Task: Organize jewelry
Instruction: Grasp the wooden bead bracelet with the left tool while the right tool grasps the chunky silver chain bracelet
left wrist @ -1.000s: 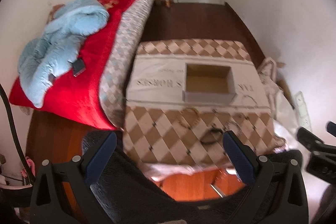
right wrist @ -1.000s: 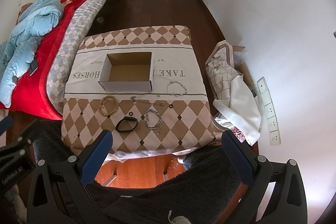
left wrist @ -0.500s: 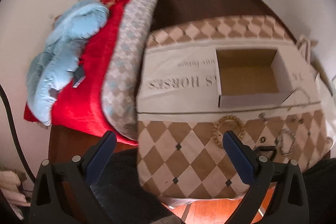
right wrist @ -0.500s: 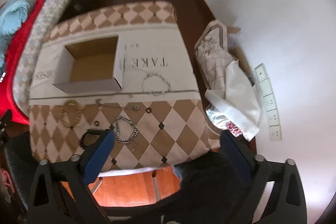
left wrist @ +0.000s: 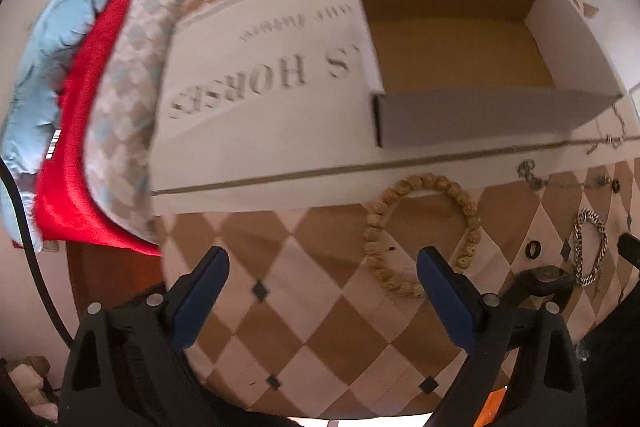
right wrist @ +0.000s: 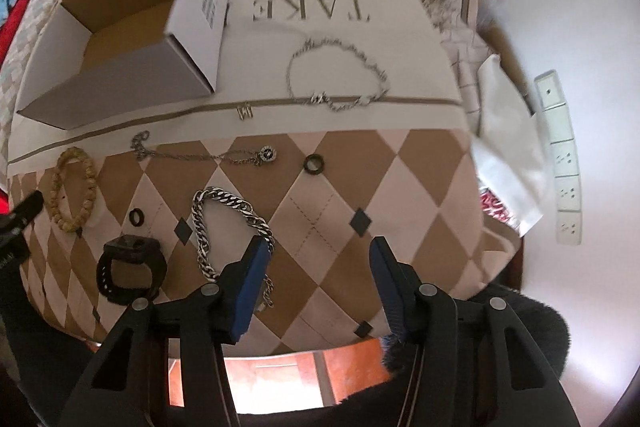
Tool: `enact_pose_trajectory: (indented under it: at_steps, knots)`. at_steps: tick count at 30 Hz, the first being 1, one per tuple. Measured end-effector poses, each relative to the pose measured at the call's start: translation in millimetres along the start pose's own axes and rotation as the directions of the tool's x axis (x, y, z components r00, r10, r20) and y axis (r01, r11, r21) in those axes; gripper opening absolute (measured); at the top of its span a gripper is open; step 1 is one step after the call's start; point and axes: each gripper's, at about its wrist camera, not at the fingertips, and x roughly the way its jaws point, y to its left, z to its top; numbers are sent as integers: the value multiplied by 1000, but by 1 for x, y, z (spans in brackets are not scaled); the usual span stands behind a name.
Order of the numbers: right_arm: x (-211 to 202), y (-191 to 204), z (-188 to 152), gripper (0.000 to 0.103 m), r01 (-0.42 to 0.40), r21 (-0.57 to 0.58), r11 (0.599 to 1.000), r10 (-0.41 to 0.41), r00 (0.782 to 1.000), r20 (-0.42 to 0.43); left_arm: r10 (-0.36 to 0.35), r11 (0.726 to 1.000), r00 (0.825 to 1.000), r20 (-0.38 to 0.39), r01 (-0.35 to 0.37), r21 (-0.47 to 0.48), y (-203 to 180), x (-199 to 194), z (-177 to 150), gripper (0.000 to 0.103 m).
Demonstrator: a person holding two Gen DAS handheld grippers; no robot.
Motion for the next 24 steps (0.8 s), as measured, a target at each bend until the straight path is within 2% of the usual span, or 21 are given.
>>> enact_pose_trajectory:
  at_steps: [7,15,18,20,21,22,23,24]
  knots:
    - [19,2,4,55,-1,12,1000,2,1000,-19,-41,999,999,-36,41,23,-16,22,2,95]
    - [20,1,7,55,-24,27,999,24,1000,-20,-86,996,996,-32,87,17,-20,25,7,95]
    - [19,4,6,55,-37,20,999,37,999,-19,-120,993,992,-31,120,9,-15,27,11,87]
    - [19,9,6,55,-43,13,999,43,999,-21,-159,987,987,-22,159,4,-14,26,11,70]
    - [19,12,5,55,-38,7,999,38,999,-23,-176,984,984,-20,176,1,-14,25,11,65]
    - [21,14,5,55,-34,2,999,34,999,-25,-193,981,981,-20,193,-1,-13,24,12,54]
    - [22,15,4,55,-33,1,999,33,999,-29,-216,976,976,-16,216,1,-14,22,12,38]
    - [23,16,3,55,-33,1,999,33,999,-32,-215,977,977,-10,215,7,-15,19,11,30]
